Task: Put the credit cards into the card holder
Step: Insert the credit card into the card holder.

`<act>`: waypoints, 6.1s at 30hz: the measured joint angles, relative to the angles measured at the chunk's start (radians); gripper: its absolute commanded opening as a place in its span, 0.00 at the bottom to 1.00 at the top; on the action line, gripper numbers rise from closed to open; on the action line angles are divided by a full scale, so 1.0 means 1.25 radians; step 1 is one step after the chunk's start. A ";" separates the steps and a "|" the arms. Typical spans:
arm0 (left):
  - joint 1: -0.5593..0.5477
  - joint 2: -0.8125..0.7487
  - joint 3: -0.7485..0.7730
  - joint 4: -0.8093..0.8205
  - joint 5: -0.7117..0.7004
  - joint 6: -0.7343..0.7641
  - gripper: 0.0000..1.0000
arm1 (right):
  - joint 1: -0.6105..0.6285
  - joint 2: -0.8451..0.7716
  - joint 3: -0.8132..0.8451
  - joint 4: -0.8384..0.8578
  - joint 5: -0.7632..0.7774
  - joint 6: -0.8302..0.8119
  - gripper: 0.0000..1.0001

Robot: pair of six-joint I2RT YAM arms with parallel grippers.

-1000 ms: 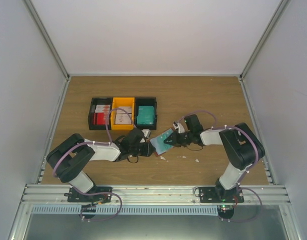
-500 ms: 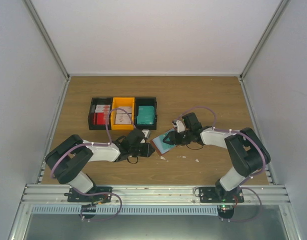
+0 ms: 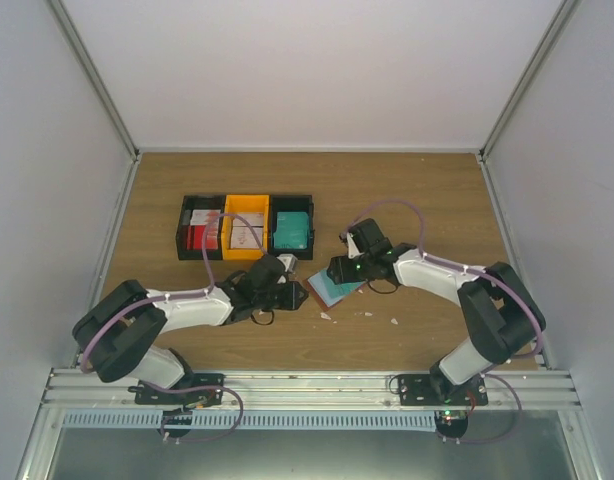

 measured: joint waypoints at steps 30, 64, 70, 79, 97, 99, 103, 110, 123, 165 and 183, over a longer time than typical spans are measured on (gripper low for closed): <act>0.005 0.127 0.067 0.030 0.044 -0.018 0.15 | 0.082 0.090 0.071 -0.036 0.010 -0.096 0.59; 0.019 0.127 0.100 -0.032 -0.036 0.040 0.23 | 0.079 0.075 0.090 -0.037 0.103 -0.024 0.50; 0.015 0.081 0.101 -0.039 0.016 0.057 0.23 | 0.051 -0.016 0.020 -0.006 0.047 0.028 0.47; -0.012 0.136 0.099 0.029 0.099 0.028 0.17 | -0.006 -0.025 -0.049 0.056 -0.119 0.037 0.44; -0.013 0.175 0.105 0.047 0.076 0.015 0.14 | -0.072 0.050 -0.081 0.158 -0.277 0.001 0.18; -0.014 0.177 0.105 0.049 0.074 0.015 0.13 | -0.086 0.050 -0.089 0.178 -0.300 -0.002 0.15; -0.014 0.178 0.105 0.053 0.070 0.015 0.13 | -0.112 0.064 -0.101 0.211 -0.345 -0.004 0.04; -0.014 0.178 0.104 0.060 0.067 0.015 0.18 | -0.135 0.087 -0.102 0.241 -0.398 -0.022 0.00; -0.003 0.111 0.063 0.008 -0.001 0.021 0.25 | -0.162 0.114 -0.085 0.229 -0.425 -0.074 0.00; 0.030 0.125 0.023 0.081 -0.001 0.007 0.02 | -0.045 0.049 -0.191 0.327 -0.322 0.203 0.01; 0.026 0.018 -0.006 0.062 0.008 -0.005 0.56 | 0.046 -0.117 -0.121 0.055 -0.066 0.153 0.37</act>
